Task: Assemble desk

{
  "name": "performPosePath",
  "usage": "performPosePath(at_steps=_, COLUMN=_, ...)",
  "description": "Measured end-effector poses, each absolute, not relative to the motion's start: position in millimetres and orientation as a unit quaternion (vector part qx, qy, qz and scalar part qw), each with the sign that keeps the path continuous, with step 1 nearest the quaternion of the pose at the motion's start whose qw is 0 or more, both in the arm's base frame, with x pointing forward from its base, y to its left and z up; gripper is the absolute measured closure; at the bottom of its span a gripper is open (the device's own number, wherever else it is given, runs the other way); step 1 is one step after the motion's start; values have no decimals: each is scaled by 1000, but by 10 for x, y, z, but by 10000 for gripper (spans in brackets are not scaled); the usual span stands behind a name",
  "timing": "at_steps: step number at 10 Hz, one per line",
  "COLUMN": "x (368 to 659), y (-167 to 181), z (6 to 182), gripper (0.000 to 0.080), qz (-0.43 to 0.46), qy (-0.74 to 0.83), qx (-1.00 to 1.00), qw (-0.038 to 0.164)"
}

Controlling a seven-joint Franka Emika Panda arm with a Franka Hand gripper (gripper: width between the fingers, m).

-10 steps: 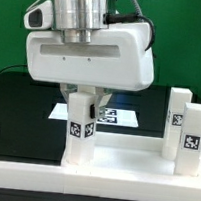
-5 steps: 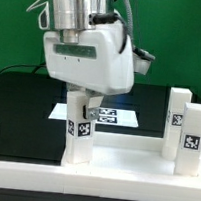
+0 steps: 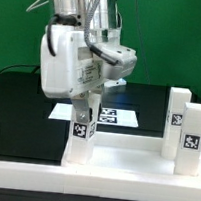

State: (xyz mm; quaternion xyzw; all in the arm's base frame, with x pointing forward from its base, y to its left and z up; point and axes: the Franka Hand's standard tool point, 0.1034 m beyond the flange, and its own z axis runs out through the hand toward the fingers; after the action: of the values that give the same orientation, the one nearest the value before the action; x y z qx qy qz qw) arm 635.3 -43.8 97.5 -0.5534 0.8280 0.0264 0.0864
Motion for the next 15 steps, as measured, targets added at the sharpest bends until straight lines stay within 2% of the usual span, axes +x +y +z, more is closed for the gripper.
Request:
performPosePath(at_steps=2, x=6349, y=-438, z=973, gripper=495, qz=23, qy=804, qx=-588, qw=86)
performPosePath(at_steps=3, x=6326, y=-419, z=976, gripper=319, qz=26, qy=753, qx=-653, qw=82)
performPosePath(at_steps=4, x=6316, y=-414, z=987, gripper=188, qz=24, qy=707, qx=-701, qw=83)
performPosePath(at_steps=6, x=6311, y=-450, z=993, gripper=161, qz=9, qy=609, qx=-788, qw=86)
performPosePath(at_steps=9, x=6307, y=-480, z=981, gripper=152, qz=-6, qy=546, qx=-833, qw=84)
performPosePath(at_steps=10, x=6296, y=-480, z=974, gripper=151, qz=-8, qy=491, qx=-868, qw=71)
performPosePath(at_steps=11, x=6306, y=-461, z=979, gripper=151, qz=-10, qy=379, qx=-925, qw=33)
performPosePath(at_steps=12, x=6335, y=-415, z=1042, gripper=151, qz=-4, qy=290, qx=-957, qw=12)
performPosePath(at_steps=13, x=6352, y=-388, z=1058, gripper=151, qz=-4, qy=226, qx=-974, qw=5)
performPosePath(at_steps=14, x=6347, y=-393, z=1048, gripper=151, qz=-3, qy=251, qx=-968, qw=6)
performPosePath(at_steps=15, x=6346, y=-402, z=1049, gripper=267, qz=-3, qy=251, qx=-968, qw=6)
